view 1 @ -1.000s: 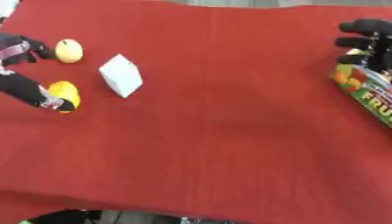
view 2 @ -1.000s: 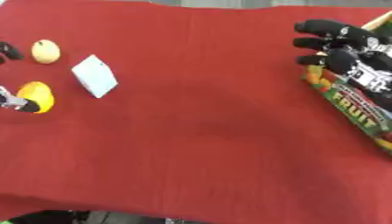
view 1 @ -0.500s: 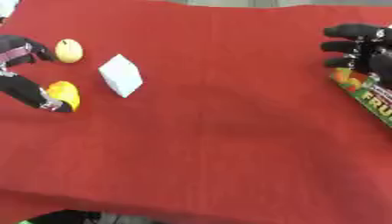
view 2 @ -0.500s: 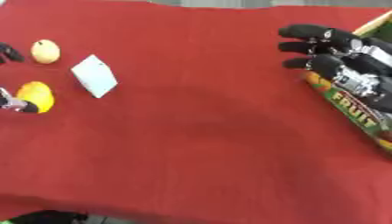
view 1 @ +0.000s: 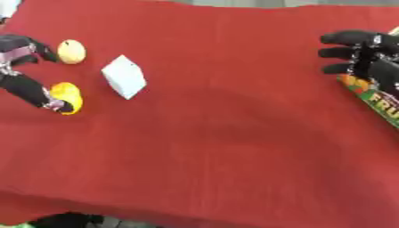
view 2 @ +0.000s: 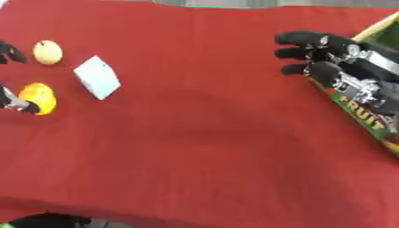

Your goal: Pick up the objects with one hand, pass them to the other hand, and then place them into the box on the other side of the table.

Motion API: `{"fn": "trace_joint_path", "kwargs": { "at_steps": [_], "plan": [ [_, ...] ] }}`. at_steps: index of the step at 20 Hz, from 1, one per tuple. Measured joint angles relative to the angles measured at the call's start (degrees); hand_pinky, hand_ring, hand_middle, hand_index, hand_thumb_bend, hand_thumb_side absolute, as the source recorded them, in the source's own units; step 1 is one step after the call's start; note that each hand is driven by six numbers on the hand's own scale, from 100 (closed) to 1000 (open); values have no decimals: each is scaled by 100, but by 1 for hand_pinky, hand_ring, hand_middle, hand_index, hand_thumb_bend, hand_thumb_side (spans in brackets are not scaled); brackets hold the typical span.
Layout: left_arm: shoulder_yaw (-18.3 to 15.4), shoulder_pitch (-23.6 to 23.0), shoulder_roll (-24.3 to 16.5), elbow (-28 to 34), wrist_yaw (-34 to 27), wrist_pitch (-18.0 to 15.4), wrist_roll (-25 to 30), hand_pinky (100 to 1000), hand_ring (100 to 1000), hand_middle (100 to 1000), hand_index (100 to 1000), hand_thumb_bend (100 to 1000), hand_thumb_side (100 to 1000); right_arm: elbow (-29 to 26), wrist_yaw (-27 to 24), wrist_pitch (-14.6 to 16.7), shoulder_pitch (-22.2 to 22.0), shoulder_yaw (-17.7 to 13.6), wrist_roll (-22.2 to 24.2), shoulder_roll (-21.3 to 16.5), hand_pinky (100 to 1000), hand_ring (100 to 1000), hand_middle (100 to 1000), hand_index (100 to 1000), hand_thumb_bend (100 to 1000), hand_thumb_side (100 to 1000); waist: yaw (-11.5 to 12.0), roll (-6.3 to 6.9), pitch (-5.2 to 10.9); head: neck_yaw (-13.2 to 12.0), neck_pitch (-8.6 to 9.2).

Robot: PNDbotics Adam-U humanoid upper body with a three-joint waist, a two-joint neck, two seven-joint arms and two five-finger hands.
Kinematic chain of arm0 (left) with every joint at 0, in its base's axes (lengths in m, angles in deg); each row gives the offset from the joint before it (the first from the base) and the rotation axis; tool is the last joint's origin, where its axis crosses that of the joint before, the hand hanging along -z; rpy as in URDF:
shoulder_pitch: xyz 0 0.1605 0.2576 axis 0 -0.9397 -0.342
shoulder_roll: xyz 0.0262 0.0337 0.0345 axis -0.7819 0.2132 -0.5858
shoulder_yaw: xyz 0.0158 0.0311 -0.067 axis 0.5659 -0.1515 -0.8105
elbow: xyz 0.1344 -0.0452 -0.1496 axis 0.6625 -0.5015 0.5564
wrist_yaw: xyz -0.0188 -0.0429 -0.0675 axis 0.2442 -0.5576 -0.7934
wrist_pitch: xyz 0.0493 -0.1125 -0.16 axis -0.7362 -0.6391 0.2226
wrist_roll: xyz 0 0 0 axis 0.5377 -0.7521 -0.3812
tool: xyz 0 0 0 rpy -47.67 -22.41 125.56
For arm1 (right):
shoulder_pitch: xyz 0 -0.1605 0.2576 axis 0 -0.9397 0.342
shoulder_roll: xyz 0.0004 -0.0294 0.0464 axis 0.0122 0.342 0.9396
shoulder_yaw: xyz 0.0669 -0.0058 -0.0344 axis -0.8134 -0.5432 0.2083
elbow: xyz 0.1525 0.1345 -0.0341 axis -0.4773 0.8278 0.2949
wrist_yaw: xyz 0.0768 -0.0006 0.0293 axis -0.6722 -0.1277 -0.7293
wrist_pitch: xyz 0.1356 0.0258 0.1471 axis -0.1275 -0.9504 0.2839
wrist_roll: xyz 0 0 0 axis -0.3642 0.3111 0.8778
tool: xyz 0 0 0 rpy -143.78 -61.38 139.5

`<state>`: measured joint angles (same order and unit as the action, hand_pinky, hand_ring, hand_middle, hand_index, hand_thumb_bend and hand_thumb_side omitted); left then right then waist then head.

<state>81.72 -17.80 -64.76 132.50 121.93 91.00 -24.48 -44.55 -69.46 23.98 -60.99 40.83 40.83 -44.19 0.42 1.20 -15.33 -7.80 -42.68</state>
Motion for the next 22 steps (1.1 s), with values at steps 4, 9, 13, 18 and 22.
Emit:
{"fn": "trace_joint_path", "kwargs": {
  "at_steps": [4, 9, 13, 18, 22],
  "plan": [
    [51, 46, 5, -112, 97, -60, 60, 873, 857, 827, 848, 766, 331, 32, 4, -3, 8, 1, 5, 15, 935, 1000, 995, 979, 100, 600, -3, 3, 0, -25, 0],
    [97, 66, 58, -302, 164, -109, 109, 874, 859, 827, 843, 786, 338, 38, 40, -5, 8, 2, 10, 16, 935, 1000, 995, 979, 100, 603, -9, 15, 0, -45, 0],
    [144, 98, 88, -442, 208, -148, 148, 872, 859, 825, 841, 786, 336, 62, 57, 4, 7, 30, 40, 16, 936, 1000, 995, 979, 100, 605, -12, 16, 0, -64, 2],
    [199, 184, 140, -586, 299, -172, 172, 869, 856, 825, 838, 740, 337, 66, 95, 17, 6, 40, 65, 18, 936, 1000, 993, 979, 100, 607, -14, 14, 0, -70, 5],
    [246, 279, 224, -771, 365, -171, 171, 866, 854, 823, 835, 720, 333, 67, 102, 17, -2, 67, 84, 20, 936, 1000, 993, 979, 100, 611, -31, 10, 0, -69, 8]
  ]
}}
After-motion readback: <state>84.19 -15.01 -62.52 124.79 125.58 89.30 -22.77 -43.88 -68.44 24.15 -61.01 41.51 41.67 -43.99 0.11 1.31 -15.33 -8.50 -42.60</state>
